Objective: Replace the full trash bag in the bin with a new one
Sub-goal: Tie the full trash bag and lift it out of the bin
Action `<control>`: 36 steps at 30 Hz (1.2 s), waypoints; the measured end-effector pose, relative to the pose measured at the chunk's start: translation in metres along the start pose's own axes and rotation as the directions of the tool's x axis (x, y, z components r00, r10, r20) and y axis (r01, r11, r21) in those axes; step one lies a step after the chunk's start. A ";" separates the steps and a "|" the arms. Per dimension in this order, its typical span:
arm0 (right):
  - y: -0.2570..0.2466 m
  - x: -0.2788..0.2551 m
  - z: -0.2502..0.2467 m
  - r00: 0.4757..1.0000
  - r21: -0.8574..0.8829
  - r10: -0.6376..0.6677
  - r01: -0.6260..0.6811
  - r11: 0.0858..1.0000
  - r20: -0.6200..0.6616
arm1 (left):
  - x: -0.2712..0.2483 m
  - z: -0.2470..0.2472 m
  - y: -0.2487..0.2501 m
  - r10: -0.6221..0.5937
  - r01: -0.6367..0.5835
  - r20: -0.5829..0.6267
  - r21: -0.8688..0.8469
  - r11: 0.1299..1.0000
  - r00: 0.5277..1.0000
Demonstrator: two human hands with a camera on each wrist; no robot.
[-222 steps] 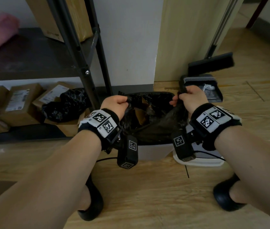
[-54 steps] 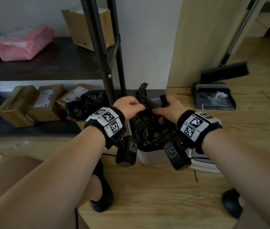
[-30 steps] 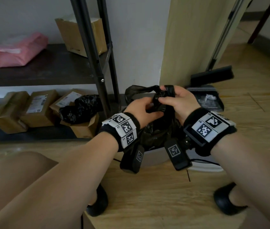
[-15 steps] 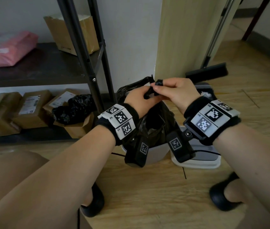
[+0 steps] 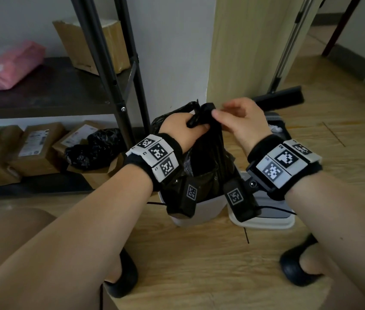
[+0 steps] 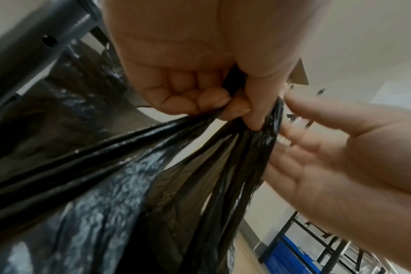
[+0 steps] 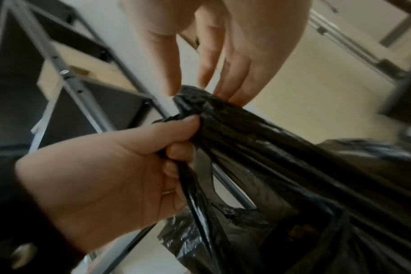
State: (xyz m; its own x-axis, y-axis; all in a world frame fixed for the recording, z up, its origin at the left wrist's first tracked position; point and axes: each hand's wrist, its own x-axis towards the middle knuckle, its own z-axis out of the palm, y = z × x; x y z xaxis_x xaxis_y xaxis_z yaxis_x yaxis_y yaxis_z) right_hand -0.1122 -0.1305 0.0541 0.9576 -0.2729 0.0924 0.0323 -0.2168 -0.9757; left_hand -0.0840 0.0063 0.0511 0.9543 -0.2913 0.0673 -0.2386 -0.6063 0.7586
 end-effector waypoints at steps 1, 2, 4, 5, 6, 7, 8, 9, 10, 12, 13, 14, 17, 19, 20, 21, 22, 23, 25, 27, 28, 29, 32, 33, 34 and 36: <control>0.005 0.002 -0.001 0.998 0.021 0.053 -0.054 0.998 0.040 | 0.001 -0.002 0.000 0.002 -0.002 -0.011 0.005 1.000 1.000; 0.009 0.001 -0.001 0.989 -0.012 0.091 -0.091 0.996 0.119 | 0.000 -0.003 0.001 0.002 -0.002 -0.017 -0.007 1.000 1.000; 0.019 -0.003 0.003 0.948 -0.247 0.171 -0.103 0.964 0.269 | 0.000 -0.005 0.003 0.006 -0.007 -0.019 -0.040 0.999 1.000; 0.024 -0.005 0.005 0.937 -0.343 0.201 -0.095 0.934 0.287 | 0.000 -0.005 0.005 0.012 -0.012 -0.016 -0.041 0.999 1.000; 0.027 -0.007 0.008 0.938 -0.371 0.220 -0.111 0.922 0.267 | -0.001 -0.006 0.006 0.016 -0.016 -0.020 -0.028 0.999 1.000; 0.029 -0.008 0.010 0.943 -0.341 0.237 -0.149 0.928 0.232 | -0.001 -0.008 0.006 0.022 -0.023 -0.040 -0.010 1.000 0.999; 0.030 -0.008 0.012 0.949 -0.284 0.254 -0.196 0.939 0.187 | -0.001 -0.009 0.006 0.030 -0.030 -0.078 0.001 1.000 0.997; 0.032 -0.006 0.013 0.955 -0.216 0.266 -0.235 0.948 0.128 | 0.000 -0.011 0.005 0.033 -0.034 -0.121 -0.005 0.999 0.992; 0.031 -0.004 0.013 0.957 -0.155 0.280 -0.266 0.951 0.075 | -0.001 -0.014 0.004 0.034 -0.037 -0.156 -0.020 0.999 0.987; 0.032 0.003 0.013 0.952 -0.073 0.306 -0.304 0.950 0.008 | -0.003 -0.018 0.004 0.060 -0.063 -0.198 -0.009 0.998 0.978; 0.032 0.007 0.013 0.951 -0.057 0.310 -0.310 0.949 -0.017 | -0.003 -0.020 0.005 0.091 -0.089 -0.201 0.019 0.996 0.975; 0.030 0.010 0.014 0.949 -0.044 0.312 -0.314 0.949 -0.041 | -0.004 -0.022 0.007 0.134 -0.125 -0.189 0.058 0.990 0.973; 0.016 0.021 0.016 0.952 0.023 0.296 -0.295 0.955 -0.077 | -0.004 -0.023 0.014 0.278 -0.245 -0.153 0.203 0.948 0.948; 0.008 0.028 0.017 0.965 0.007 0.239 -0.240 0.971 -0.106 | -0.004 -0.020 0.018 0.329 -0.259 -0.167 0.340 0.904 0.930; 0.004 0.029 0.017 0.969 -0.021 0.217 -0.220 0.975 -0.117 | -0.005 -0.018 0.019 0.339 -0.252 -0.173 0.390 0.886 0.925; 0.004 0.030 0.017 0.974 -0.039 0.199 -0.205 0.978 -0.110 | -0.005 -0.015 0.020 0.348 -0.255 -0.175 0.406 0.878 0.921; 0.004 0.028 0.018 0.980 -0.078 0.185 -0.191 0.979 -0.078 | -0.005 -0.014 0.020 0.358 -0.275 -0.166 0.383 0.882 0.919; 0.006 0.026 0.019 0.984 -0.150 0.173 -0.177 0.973 -0.035 | -0.004 -0.013 0.021 0.370 -0.309 -0.147 0.326 0.894 0.917; 0.013 0.023 0.021 0.985 -0.359 0.167 -0.140 0.923 0.045 | -0.002 -0.013 0.022 0.375 -0.357 -0.062 0.197 0.913 0.925; 0.020 0.019 0.022 0.984 -0.485 0.157 -0.099 0.869 0.080 | -0.001 -0.012 0.024 0.339 -0.340 0.028 0.133 0.931 0.940; 0.019 0.016 0.023 0.982 -0.507 0.164 -0.095 0.857 0.091 | -0.001 -0.011 0.024 0.323 -0.326 0.047 0.120 0.938 0.945; 0.019 0.015 0.023 0.982 -0.525 0.158 -0.079 0.847 0.106 | -0.001 -0.010 0.025 0.317 -0.321 0.053 0.101 0.942 0.947; 0.015 0.011 0.022 0.981 -0.617 0.162 -0.065 0.785 0.103 | -0.002 -0.010 0.027 0.304 -0.305 0.055 0.019 0.952 0.951; 0.015 0.012 0.022 0.982 -0.641 0.163 -0.063 0.765 0.098 | -0.002 -0.010 0.029 0.299 -0.299 0.053 0.009 0.954 0.953; 0.013 0.011 0.022 0.981 -0.651 0.164 -0.060 0.757 0.100 | -0.001 -0.011 0.029 0.294 -0.294 0.049 0.009 0.956 0.955; 0.010 0.009 0.024 0.971 -0.620 0.181 -0.044 0.783 0.159 | 0.000 -0.011 0.028 0.275 -0.276 0.044 0.024 0.961 0.961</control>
State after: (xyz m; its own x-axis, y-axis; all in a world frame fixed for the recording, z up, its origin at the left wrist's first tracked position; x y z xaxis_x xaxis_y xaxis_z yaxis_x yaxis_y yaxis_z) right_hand -0.0964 -0.1126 0.0399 0.9808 -0.1549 -0.1185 -0.1946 -0.7388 -0.6452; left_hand -0.0892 -0.0028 0.0793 0.8431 -0.4790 0.2444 -0.4968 -0.5201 0.6948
